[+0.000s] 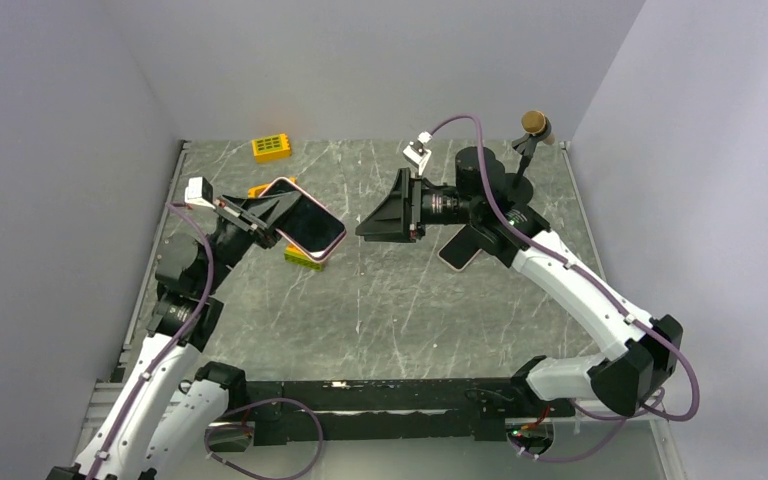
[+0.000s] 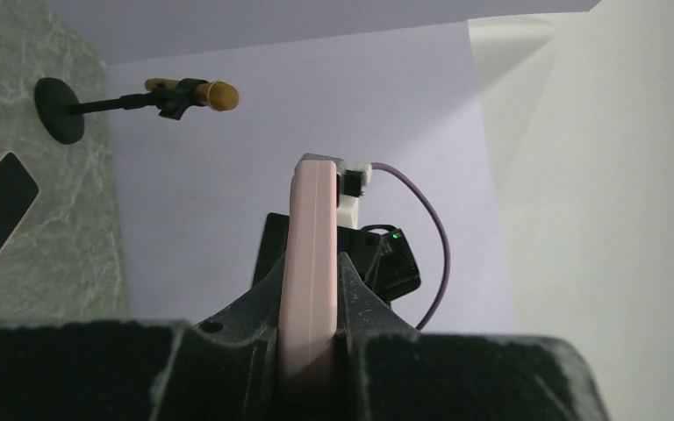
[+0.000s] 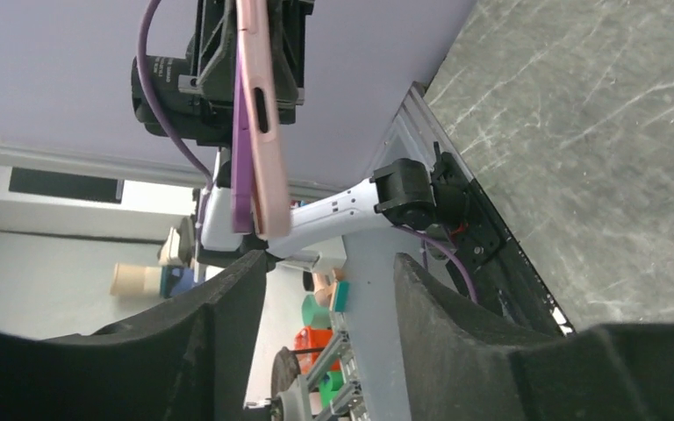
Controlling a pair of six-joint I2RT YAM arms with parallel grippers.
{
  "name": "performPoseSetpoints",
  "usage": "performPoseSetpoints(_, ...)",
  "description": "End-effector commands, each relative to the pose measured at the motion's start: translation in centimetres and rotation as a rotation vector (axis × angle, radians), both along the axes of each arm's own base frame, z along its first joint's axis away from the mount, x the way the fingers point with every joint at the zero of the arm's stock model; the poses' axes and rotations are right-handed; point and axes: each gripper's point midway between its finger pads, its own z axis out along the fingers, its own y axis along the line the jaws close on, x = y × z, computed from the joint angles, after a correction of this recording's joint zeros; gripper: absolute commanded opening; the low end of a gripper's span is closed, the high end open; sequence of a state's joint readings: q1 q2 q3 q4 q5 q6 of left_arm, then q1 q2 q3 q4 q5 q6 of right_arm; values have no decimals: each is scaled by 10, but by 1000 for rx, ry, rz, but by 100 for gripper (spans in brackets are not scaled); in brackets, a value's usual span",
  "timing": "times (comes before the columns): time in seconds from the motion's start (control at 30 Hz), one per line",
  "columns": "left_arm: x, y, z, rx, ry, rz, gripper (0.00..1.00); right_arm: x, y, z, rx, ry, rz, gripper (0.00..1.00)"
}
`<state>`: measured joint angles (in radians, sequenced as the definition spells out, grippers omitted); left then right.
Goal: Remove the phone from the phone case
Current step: Remove the phone case from the phone.
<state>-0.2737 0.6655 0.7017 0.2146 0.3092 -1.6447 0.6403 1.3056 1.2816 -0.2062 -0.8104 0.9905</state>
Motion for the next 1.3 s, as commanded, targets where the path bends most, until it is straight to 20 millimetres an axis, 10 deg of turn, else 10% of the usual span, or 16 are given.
performPoseSetpoints(0.0, -9, -2, 28, 38, -124, -8, 0, -15, -8, 32, 36, -11, -35, 52)
performPoseSetpoints(0.27, 0, -10, 24, 49, -125, -41, 0, -26, 8, 53, 165, 23, 45, 32)
performPoseSetpoints(1.27, -17, -18, 45, 1, -204, -135, 0, -9, 20, 19, 122, 99, 6, 35)
